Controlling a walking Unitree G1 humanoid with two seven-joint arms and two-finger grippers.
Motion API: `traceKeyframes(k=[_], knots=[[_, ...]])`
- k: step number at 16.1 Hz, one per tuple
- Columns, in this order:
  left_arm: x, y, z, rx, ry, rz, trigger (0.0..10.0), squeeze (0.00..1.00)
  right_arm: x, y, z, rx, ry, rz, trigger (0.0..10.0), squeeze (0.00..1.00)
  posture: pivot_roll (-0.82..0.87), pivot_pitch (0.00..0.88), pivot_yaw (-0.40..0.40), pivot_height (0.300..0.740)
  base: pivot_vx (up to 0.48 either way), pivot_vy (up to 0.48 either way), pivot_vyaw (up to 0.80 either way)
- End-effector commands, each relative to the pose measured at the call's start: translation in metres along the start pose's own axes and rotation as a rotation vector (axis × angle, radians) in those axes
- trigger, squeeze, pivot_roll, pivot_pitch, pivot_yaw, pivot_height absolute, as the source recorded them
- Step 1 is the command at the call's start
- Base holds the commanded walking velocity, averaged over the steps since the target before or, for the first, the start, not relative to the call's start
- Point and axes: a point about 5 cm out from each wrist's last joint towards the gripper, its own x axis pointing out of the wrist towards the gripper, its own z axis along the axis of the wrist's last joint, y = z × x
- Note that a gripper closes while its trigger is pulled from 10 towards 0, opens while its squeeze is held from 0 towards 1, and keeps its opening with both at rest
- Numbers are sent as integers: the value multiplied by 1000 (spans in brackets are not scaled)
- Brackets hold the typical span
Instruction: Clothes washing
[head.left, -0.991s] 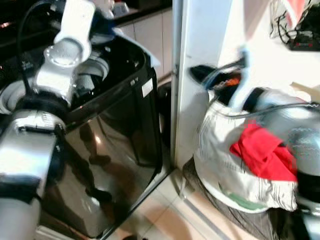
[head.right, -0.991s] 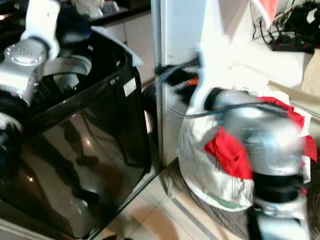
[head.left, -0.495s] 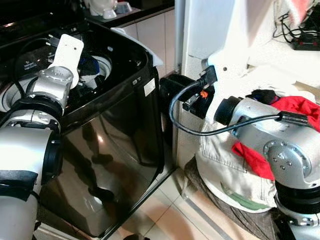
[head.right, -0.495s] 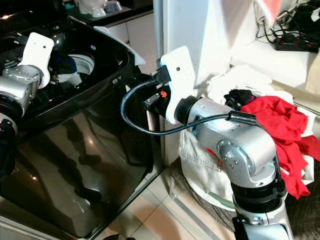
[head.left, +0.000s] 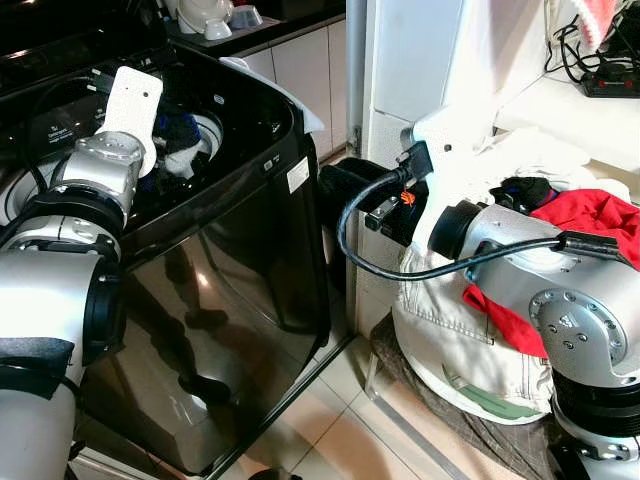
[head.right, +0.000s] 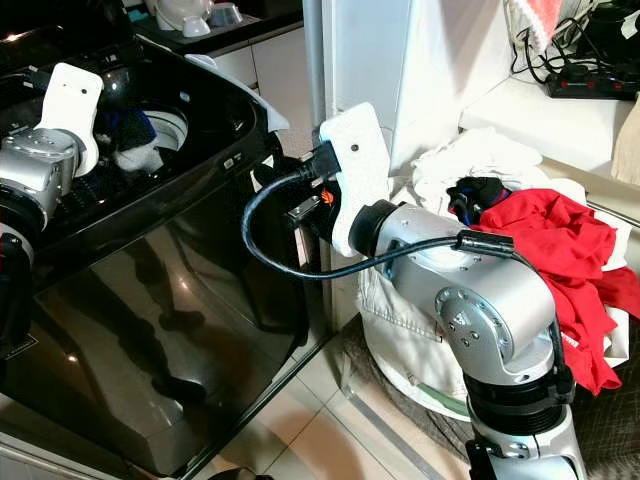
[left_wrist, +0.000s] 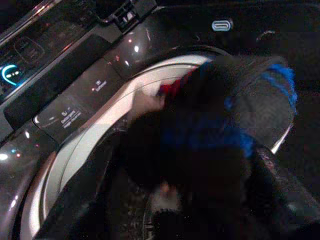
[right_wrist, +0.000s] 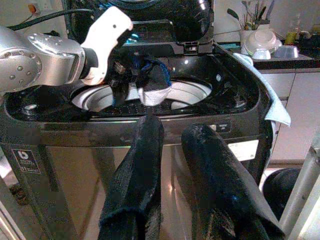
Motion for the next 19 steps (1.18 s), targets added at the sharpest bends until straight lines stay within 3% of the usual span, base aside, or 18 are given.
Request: traceKeyframes(k=[1, 10, 12, 13, 16, 18, 19], knots=[[-1, 6, 4, -18, 3, 10, 10000, 1000, -2, 1, 2, -8, -3, -1, 10000, 0, -154, 0, 140, 740, 0, 0, 0], [-1, 12, -1, -55, 6, 29, 10000, 1000, -4, -1, 1, 0, 8, -3, 10000, 0, -157, 0, 140, 740, 0, 0, 0], [-1, 2, 15, -97, -100, -37, 10000, 1000, -5, -16, -1, -55, 6, -152, 10000, 0, -156, 0, 141, 740, 0, 0, 0], [-3, -8, 27, -165, -182, -92, 10000, 0, -7, -28, -3, -113, 5, -272, 10000, 0, -154, 0, 136, 740, 0, 0, 0], [-7, -31, 52, -445, -353, -218, 10000, 0, -18, -61, -5, -166, 38, -504, 10000, 0, -151, 0, 128, 740, 0, 0, 0], [-11, -55, 48, -441, -442, -299, 10000, 0, -29, -73, -8, -241, 31, -619, 10000, 0, -148, 0, 119, 740, 0, 0, 0], [-15, -68, 36, -362, -501, -304, 10000, 0, -34, -73, -10, -283, 9, -672, 10000, 0, -150, 0, 118, 740, 0, 0, 0]])
